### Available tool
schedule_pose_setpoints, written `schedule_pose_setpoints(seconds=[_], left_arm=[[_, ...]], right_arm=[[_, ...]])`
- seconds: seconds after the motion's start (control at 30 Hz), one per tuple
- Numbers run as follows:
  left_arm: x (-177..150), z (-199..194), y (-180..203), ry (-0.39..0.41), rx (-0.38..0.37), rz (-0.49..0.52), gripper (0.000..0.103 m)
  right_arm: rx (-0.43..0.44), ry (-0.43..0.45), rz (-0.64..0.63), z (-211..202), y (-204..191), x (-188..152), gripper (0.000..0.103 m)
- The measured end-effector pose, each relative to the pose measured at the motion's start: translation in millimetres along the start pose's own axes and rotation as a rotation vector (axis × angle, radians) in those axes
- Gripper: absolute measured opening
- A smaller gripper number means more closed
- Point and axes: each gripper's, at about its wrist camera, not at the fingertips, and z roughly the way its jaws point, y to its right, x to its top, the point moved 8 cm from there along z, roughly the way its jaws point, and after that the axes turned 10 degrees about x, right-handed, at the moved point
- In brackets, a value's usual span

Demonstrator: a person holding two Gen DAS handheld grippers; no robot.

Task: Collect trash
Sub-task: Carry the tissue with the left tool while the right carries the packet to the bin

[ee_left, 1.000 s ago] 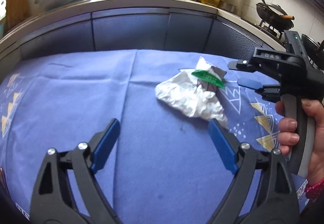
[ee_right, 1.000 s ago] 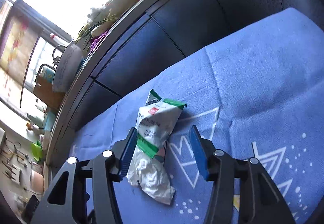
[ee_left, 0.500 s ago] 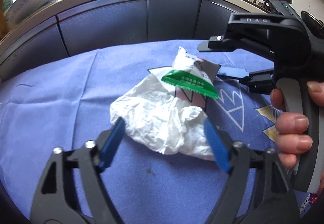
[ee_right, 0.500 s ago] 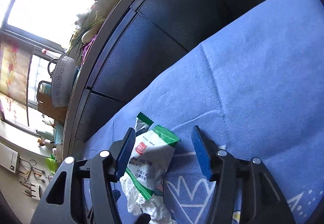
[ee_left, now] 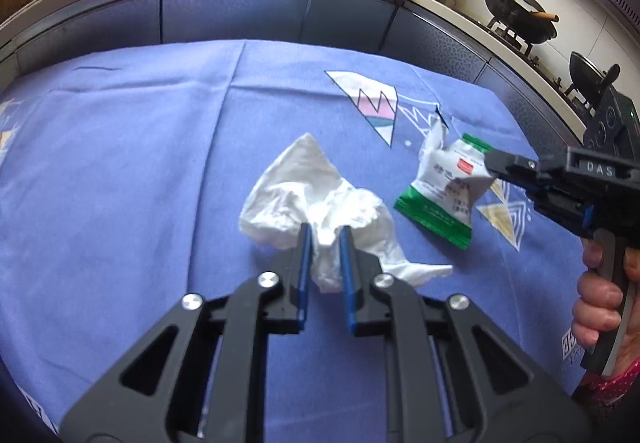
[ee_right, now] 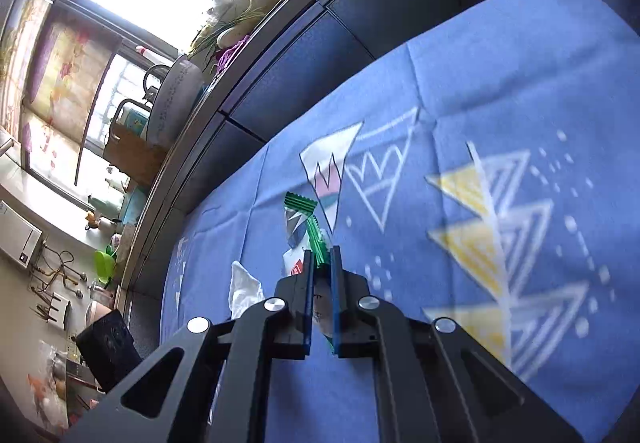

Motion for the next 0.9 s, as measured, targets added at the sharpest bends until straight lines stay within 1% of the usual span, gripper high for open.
schedule_pose_setpoints(seconds=[0.1, 0.2, 0.3, 0.4, 0.57, 0.7, 0.9], left_arm=[[-23, -14, 2, -0.011, -0.013, -0.004, 0.013], [-41, -26, 11, -0.016, -0.03, 0.01, 0.013], [-56, -36, 30, -0.02, -0.057, 0.036, 0.013], [-68, -40, 57, -0.031, -0.084, 0.08, 0.013], [-79, -42, 109, -0.044, -0.127, 0.177, 0.013], [-78, -43, 148, -0.042, -0.151, 0.24, 0.013], [-78, -41, 194, -0.044, -0.165, 0.321, 0.013]], right_arm=[[0.018, 0.016, 0.052, -30, 10, -34, 0.006], [0.039, 0.058, 0.124, -61, 25, -58, 0.006], [0.072, 0.106, 0.21, -89, 40, -76, 0.006], [0.093, 0.146, 0.273, -113, 55, -88, 0.006], [0.108, 0.214, 0.304, -149, 70, -91, 0.006], [0.121, 0.26, 0.316, -170, 79, -92, 0.006], [0.13, 0.295, 0.332, -189, 97, -90, 0.006]])
